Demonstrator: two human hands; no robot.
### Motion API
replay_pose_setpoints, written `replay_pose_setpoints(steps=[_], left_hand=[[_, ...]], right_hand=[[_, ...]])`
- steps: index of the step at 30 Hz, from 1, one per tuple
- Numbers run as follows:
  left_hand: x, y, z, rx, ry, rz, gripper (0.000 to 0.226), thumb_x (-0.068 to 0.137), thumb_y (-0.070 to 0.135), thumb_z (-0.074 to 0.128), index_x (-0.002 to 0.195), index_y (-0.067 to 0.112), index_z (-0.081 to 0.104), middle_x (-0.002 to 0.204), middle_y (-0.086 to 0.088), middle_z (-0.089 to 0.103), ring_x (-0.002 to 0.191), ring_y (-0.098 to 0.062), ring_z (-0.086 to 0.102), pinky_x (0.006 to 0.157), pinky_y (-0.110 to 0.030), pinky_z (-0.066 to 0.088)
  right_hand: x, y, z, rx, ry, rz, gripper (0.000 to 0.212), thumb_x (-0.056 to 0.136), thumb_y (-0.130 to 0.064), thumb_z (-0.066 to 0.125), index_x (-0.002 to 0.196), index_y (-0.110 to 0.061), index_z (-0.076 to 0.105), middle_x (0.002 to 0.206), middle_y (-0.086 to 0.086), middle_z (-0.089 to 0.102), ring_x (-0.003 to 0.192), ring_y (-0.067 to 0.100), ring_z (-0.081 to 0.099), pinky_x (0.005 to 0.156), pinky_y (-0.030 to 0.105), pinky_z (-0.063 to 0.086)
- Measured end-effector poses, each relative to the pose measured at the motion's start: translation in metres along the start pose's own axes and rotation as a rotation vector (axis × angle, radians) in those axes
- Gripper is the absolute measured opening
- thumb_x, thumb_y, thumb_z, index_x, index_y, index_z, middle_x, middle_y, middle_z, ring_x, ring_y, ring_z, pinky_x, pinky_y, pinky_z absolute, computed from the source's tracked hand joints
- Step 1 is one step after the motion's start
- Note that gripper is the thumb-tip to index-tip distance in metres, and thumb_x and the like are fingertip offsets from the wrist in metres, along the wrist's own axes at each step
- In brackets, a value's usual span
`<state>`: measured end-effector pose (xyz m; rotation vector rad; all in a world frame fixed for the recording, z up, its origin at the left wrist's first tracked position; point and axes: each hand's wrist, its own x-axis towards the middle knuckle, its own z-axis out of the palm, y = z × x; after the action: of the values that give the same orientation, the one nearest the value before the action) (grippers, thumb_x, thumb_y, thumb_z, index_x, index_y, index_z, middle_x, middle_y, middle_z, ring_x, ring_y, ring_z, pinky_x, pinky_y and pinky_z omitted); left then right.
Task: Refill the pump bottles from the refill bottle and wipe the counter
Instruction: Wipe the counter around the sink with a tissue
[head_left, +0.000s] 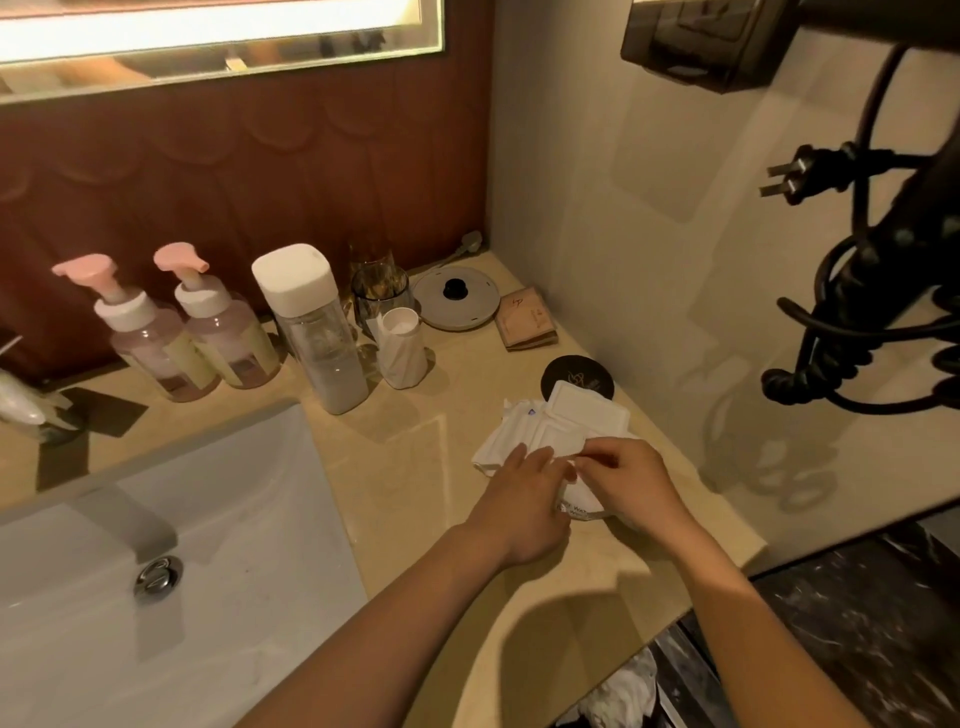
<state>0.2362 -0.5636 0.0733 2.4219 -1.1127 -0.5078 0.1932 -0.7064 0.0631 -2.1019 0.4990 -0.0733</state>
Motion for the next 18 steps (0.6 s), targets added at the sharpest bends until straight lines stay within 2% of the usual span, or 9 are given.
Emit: replay_pose_setpoints(steps=[2, 4, 7, 9, 11, 14, 18], left_hand=[[0.000, -0.002, 0.002, -0.017, -0.010, -0.012, 0.044, 0.089, 0.017, 0.052, 0.132, 0.011, 0.043, 0.147, -0.012, 0.033, 0.138, -0.025, 0.021, 0.116, -0.030, 0.005], [-0.001, -0.005, 0.003, -0.041, -0.016, -0.027, 0.044, 0.089, 0.018, 0.052, 0.132, 0.013, 0.044, 0.152, -0.011, 0.026, 0.143, -0.025, 0.013, 0.117, -0.032, 0.005], [-0.003, -0.009, 0.005, -0.068, -0.027, -0.037, 0.043, 0.090, 0.018, 0.052, 0.132, 0.015, 0.045, 0.153, -0.008, 0.023, 0.143, -0.025, 0.011, 0.116, -0.033, 0.010], [-0.004, -0.010, 0.005, -0.077, -0.031, -0.033, 0.044, 0.090, 0.017, 0.052, 0.133, 0.016, 0.044, 0.154, -0.007, 0.023, 0.142, -0.024, 0.013, 0.116, -0.032, 0.012], [-0.005, -0.011, 0.005, -0.082, -0.031, -0.027, 0.045, 0.089, 0.017, 0.052, 0.134, 0.016, 0.043, 0.154, -0.007, 0.022, 0.143, -0.024, 0.012, 0.116, -0.032, 0.010], [-0.006, -0.009, 0.005, -0.091, -0.021, -0.036, 0.044, 0.090, 0.015, 0.051, 0.134, 0.015, 0.043, 0.154, -0.005, 0.020, 0.143, -0.023, 0.010, 0.115, -0.030, 0.011], [-0.004, -0.008, 0.006, -0.086, 0.015, -0.010, 0.042, 0.089, 0.012, 0.052, 0.130, 0.013, 0.045, 0.152, -0.007, 0.024, 0.140, -0.025, 0.016, 0.113, -0.032, 0.019]], right_hand=[[-0.001, 0.000, 0.007, -0.045, 0.136, -0.001, 0.012, 0.077, -0.010, 0.067, 0.066, -0.012, 0.071, 0.061, -0.003, 0.066, 0.062, 0.008, 0.060, 0.059, 0.021, 0.043], [0.002, -0.002, 0.013, -0.139, 0.211, -0.031, 0.011, 0.072, -0.011, 0.070, 0.062, -0.012, 0.069, 0.056, -0.005, 0.062, 0.056, 0.004, 0.055, 0.050, 0.012, 0.037], [0.008, -0.005, 0.021, -0.209, 0.226, -0.047, 0.015, 0.072, -0.007, 0.066, 0.059, -0.014, 0.063, 0.056, -0.002, 0.059, 0.057, 0.015, 0.055, 0.049, 0.021, 0.037], [0.010, -0.005, 0.023, -0.197, 0.224, -0.036, 0.018, 0.069, -0.004, 0.066, 0.060, -0.018, 0.058, 0.056, -0.004, 0.057, 0.057, 0.014, 0.053, 0.050, 0.020, 0.035], [0.011, -0.006, 0.025, -0.097, 0.242, -0.011, 0.014, 0.067, -0.001, 0.067, 0.067, -0.015, 0.062, 0.061, -0.004, 0.061, 0.059, 0.010, 0.055, 0.054, 0.019, 0.040], [0.010, -0.007, 0.025, 0.185, 0.326, 0.062, 0.016, 0.069, 0.005, 0.065, 0.072, -0.010, 0.065, 0.068, -0.003, 0.064, 0.064, 0.006, 0.059, 0.060, 0.016, 0.046], [0.007, -0.006, 0.021, 0.547, 0.395, 0.218, 0.017, 0.074, 0.010, 0.059, 0.078, -0.006, 0.063, 0.072, 0.004, 0.061, 0.069, 0.015, 0.056, 0.065, 0.026, 0.047]])
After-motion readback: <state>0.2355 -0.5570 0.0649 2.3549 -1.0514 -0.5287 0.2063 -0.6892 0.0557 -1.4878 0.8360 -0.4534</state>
